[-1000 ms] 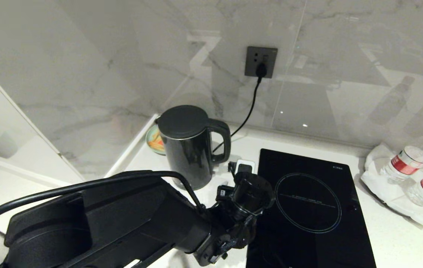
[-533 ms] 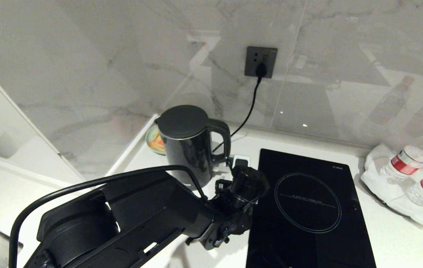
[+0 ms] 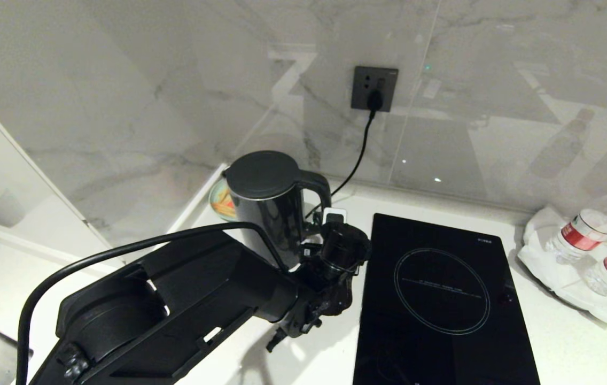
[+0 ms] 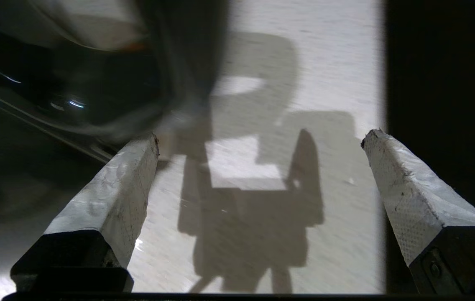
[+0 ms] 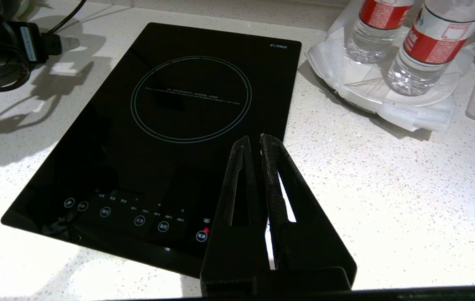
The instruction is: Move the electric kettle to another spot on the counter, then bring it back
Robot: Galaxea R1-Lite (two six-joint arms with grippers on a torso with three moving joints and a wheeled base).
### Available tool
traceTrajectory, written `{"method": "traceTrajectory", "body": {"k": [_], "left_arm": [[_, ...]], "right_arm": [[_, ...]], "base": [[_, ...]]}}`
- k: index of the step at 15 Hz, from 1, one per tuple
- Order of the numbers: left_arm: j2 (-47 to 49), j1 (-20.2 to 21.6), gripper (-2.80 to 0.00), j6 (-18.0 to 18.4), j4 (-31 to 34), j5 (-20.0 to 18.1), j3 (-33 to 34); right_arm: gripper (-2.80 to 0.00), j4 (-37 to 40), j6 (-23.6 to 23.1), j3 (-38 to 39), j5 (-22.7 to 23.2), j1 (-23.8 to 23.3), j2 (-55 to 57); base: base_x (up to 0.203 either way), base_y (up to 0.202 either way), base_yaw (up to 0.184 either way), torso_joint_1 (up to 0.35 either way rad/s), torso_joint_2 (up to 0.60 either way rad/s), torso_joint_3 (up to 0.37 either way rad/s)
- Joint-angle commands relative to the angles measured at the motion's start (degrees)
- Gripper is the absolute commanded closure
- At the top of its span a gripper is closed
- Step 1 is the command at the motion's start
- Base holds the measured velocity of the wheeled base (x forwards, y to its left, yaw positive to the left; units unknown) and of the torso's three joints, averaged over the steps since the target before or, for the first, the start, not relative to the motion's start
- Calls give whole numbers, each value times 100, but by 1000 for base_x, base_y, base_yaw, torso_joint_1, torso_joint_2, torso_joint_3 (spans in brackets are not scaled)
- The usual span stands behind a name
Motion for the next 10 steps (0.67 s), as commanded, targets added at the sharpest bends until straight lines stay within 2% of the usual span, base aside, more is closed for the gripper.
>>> {"method": "traceTrajectory", "body": {"k": [1, 10], "left_arm": [[71, 107, -280, -2, -30, 12, -47], [278, 139, -280, -11, -30, 21, -157]], "right_arm": [[0, 1, -2, 0, 4, 0, 0], [0, 1, -2, 0, 4, 0, 0]], "base": [[0, 0, 0, 0, 0, 0], [0, 0, 0, 0, 0, 0]]}}
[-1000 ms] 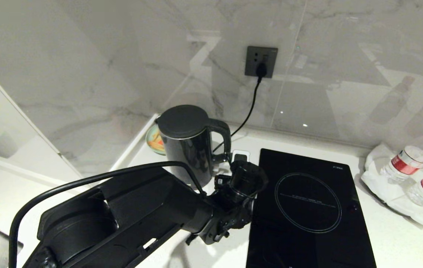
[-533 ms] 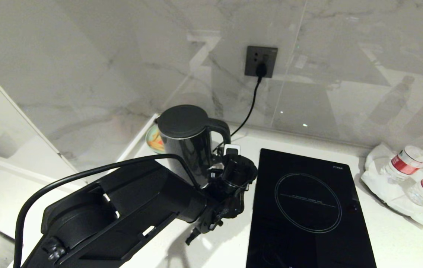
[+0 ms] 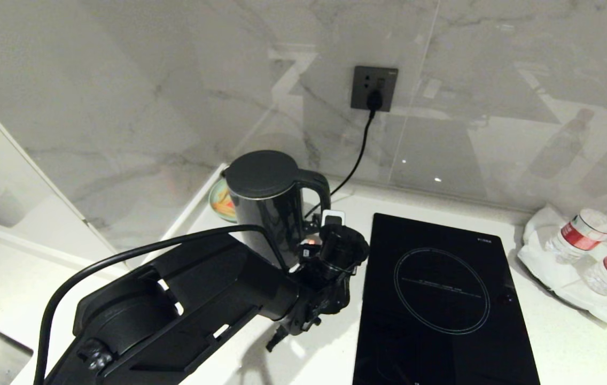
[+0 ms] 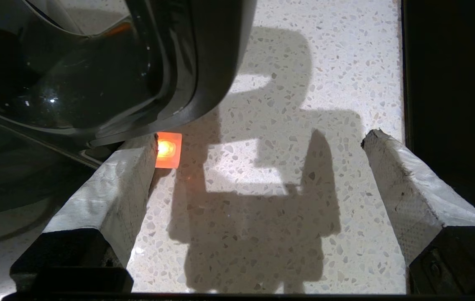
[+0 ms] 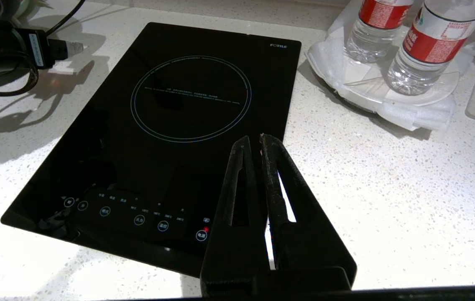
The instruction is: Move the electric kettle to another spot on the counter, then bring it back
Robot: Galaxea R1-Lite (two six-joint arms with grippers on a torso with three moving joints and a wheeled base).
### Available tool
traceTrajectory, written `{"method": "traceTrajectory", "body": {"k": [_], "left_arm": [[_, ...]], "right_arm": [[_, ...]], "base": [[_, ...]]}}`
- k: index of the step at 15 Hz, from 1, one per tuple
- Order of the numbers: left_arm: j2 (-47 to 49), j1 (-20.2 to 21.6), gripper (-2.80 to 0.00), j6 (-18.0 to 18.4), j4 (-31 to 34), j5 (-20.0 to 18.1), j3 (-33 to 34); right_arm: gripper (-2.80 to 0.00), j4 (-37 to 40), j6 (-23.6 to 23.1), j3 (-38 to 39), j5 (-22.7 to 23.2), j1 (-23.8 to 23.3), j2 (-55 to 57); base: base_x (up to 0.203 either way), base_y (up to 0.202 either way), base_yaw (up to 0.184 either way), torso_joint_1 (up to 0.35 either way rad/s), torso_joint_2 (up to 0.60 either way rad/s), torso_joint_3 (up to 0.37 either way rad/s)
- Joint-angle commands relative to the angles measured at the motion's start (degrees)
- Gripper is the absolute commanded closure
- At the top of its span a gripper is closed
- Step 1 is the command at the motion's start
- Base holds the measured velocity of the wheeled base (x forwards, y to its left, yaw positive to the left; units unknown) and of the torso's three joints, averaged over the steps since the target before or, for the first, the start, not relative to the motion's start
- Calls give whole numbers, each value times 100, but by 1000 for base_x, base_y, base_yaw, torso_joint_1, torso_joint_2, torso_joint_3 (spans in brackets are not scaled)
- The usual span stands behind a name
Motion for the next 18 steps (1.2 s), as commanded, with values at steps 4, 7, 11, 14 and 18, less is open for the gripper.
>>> {"method": "traceTrajectory", "body": {"k": [4, 7, 11, 14, 18], "left_arm": [[-29, -33, -280, -21, -11, 69, 24], [-168, -124, -280, -49, -20, 176, 183], [-444, -257, -280, -198, -116, 205, 677], [-531, -356, -280, -188, -459, 205, 1021], [-300, -403, -280, -204, -486, 179, 992]], "right_arm": [[0, 0, -3, 0, 4, 0, 0], [0, 0, -3, 0, 4, 0, 0], [0, 0, -3, 0, 4, 0, 0], [0, 0, -3, 0, 4, 0, 0], [0, 0, -3, 0, 4, 0, 0]], "base": [[0, 0, 0, 0, 0, 0], [0, 0, 0, 0, 0, 0], [0, 0, 0, 0, 0, 0], [0, 0, 0, 0, 0, 0], [0, 0, 0, 0, 0, 0]]}}
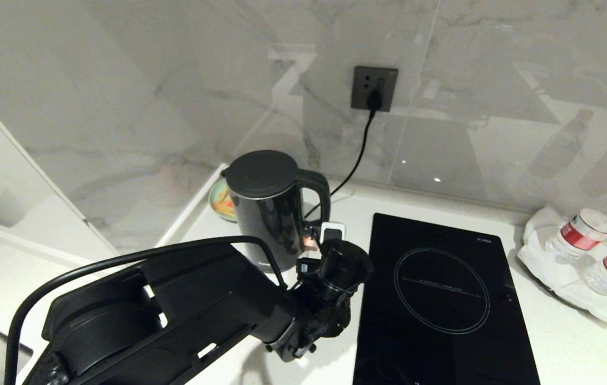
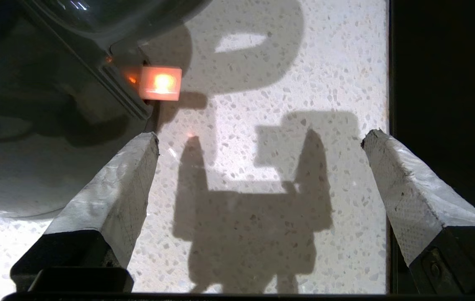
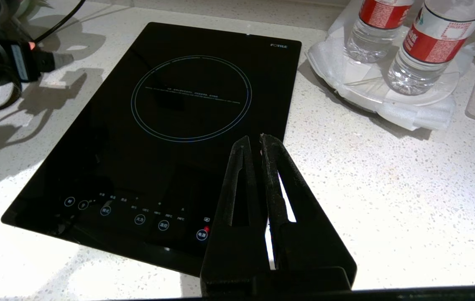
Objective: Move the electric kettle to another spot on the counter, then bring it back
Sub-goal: Finish boiling water
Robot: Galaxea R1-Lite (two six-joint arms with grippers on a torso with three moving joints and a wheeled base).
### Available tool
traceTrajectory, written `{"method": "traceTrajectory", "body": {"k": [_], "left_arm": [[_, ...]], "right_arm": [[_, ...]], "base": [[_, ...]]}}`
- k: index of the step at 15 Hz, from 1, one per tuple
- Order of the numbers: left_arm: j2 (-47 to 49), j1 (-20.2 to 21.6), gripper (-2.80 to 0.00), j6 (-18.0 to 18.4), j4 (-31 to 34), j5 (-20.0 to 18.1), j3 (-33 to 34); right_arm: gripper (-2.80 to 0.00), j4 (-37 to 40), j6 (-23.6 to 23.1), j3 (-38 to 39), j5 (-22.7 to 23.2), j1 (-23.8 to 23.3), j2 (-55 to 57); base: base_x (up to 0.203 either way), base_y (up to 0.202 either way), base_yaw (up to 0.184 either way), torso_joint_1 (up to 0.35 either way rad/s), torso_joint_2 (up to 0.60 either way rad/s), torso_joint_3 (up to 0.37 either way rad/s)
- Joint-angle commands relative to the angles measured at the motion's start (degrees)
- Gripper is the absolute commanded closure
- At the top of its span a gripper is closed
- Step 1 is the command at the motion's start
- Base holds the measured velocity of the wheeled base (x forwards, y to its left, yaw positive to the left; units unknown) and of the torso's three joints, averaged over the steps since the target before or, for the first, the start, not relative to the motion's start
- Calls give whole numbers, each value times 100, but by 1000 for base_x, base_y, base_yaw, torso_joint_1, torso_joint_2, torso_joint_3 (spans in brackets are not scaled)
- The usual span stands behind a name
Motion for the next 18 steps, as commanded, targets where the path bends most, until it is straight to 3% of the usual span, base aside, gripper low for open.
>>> {"method": "traceTrajectory", "body": {"k": [1, 13, 18], "left_arm": [[168, -39, -280, -11, -25, -2, -65], [581, 160, -280, 7, 38, 34, -918], [546, 240, -280, 30, 63, 39, -952]], "right_arm": [[0, 2, 0, 0, 2, 0, 0], [0, 2, 0, 0, 2, 0, 0], [0, 2, 0, 0, 2, 0, 0]], "base": [[0, 0, 0, 0, 0, 0], [0, 0, 0, 0, 0, 0], [0, 0, 0, 0, 0, 0]]}}
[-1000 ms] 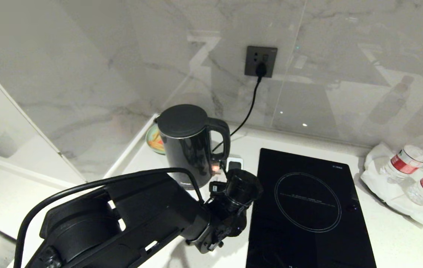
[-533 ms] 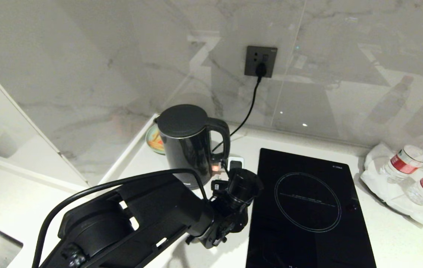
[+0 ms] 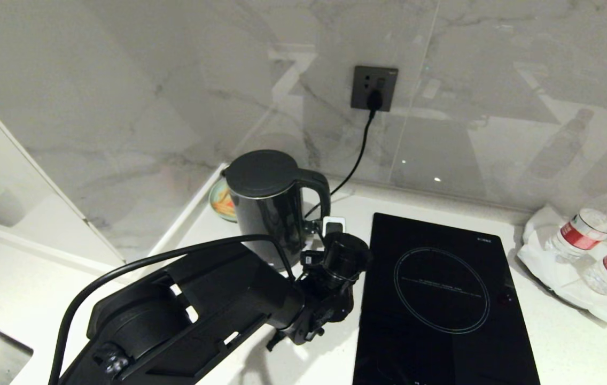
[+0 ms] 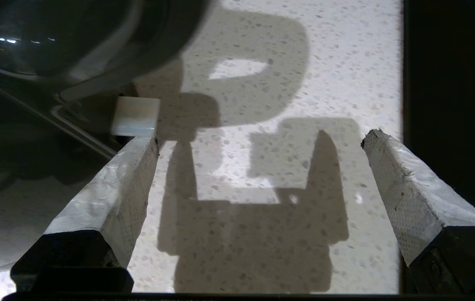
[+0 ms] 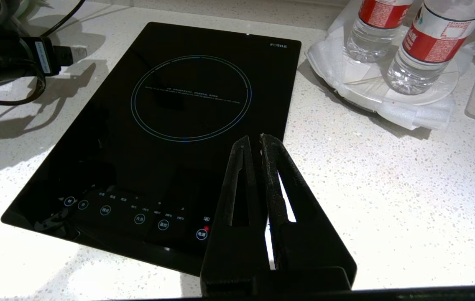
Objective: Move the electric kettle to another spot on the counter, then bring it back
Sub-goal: Finish boiling water, then pick up the kettle
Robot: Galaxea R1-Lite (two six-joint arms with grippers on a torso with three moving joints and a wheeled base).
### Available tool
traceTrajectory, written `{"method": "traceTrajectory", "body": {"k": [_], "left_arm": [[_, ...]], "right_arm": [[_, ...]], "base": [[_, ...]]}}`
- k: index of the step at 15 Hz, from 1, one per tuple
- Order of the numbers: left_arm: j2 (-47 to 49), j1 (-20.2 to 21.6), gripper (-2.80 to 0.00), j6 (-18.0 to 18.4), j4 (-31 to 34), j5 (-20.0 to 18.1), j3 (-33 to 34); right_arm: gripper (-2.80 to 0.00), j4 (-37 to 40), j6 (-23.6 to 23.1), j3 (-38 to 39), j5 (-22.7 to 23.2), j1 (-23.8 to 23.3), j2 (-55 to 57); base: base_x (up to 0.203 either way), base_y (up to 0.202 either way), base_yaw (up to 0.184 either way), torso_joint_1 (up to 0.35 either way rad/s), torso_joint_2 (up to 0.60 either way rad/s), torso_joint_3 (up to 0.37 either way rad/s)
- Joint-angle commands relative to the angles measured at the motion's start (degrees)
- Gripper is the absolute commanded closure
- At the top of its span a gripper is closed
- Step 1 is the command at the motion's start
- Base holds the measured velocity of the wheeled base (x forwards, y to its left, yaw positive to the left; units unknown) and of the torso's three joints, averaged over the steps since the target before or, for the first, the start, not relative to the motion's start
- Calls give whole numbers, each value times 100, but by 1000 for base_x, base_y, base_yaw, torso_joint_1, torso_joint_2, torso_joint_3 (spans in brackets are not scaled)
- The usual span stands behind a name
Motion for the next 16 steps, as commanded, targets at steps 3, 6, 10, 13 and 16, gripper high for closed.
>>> {"method": "traceTrajectory", "body": {"k": [3, 6, 10, 13, 16], "left_arm": [[-70, 69, -280, 57, -37, 24, 12], [-79, 21, -280, 70, -90, 24, 281], [-478, -143, -280, 62, -338, 16, 1018], [-1158, -366, -280, 60, -563, 14, 1751], [-1948, -599, -280, 54, -686, 14, 2320]], "right_arm": [[0, 0, 0, 0, 3, 0, 0], [0, 0, 0, 0, 3, 0, 0], [0, 0, 0, 0, 3, 0, 0], [0, 0, 0, 0, 3, 0, 0], [0, 0, 0, 0, 3, 0, 0]], "base": [[0, 0, 0, 0, 0, 0], [0, 0, 0, 0, 0, 0], [0, 0, 0, 0, 0, 0], [0, 0, 0, 0, 0, 0], [0, 0, 0, 0, 0, 0]]}}
